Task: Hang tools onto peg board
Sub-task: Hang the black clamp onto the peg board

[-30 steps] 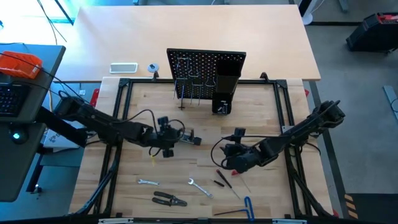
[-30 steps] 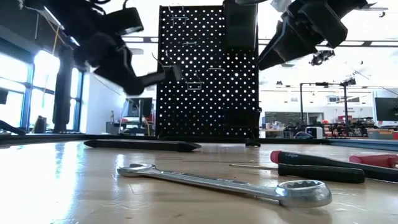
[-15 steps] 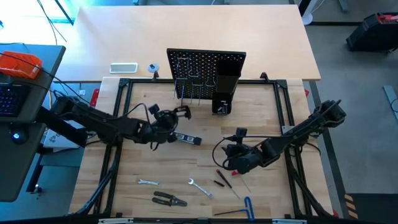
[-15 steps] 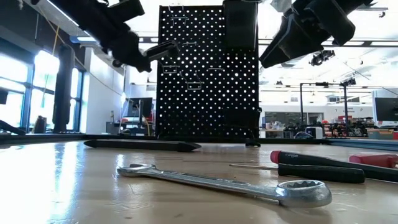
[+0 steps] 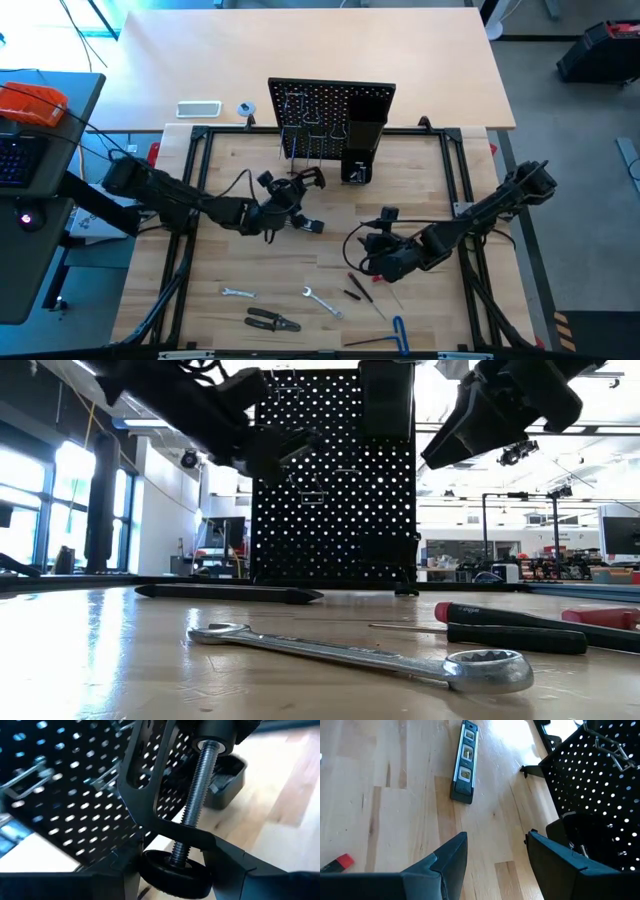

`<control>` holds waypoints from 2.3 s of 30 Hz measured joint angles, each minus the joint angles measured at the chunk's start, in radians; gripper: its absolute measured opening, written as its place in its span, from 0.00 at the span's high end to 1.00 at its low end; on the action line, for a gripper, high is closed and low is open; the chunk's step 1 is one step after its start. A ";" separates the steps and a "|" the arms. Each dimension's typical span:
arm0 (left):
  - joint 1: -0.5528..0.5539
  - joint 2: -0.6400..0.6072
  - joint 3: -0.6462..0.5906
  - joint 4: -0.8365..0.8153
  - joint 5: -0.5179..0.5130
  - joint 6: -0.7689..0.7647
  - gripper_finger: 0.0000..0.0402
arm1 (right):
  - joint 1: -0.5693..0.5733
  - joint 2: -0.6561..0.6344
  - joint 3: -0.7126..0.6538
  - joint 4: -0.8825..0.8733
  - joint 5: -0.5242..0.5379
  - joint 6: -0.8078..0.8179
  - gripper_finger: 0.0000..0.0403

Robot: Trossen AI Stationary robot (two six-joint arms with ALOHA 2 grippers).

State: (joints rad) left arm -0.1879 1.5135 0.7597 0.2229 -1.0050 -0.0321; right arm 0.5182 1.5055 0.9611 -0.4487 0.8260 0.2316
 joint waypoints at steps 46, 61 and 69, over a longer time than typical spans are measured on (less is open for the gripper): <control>0.184 0.267 0.052 0.504 0.119 0.168 0.58 | 0.018 0.000 0.000 -0.002 0.038 0.008 0.51; 0.198 0.356 0.089 0.531 0.068 0.141 0.58 | 0.032 0.000 0.000 -0.023 0.039 0.030 0.51; 0.213 0.356 0.089 0.533 0.078 0.138 0.55 | 0.032 0.000 0.000 -0.023 0.045 0.030 0.51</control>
State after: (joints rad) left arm 0.0251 1.8690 0.8486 0.7559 -0.9272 0.1059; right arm 0.5507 1.5055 0.9611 -0.4721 0.8715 0.2619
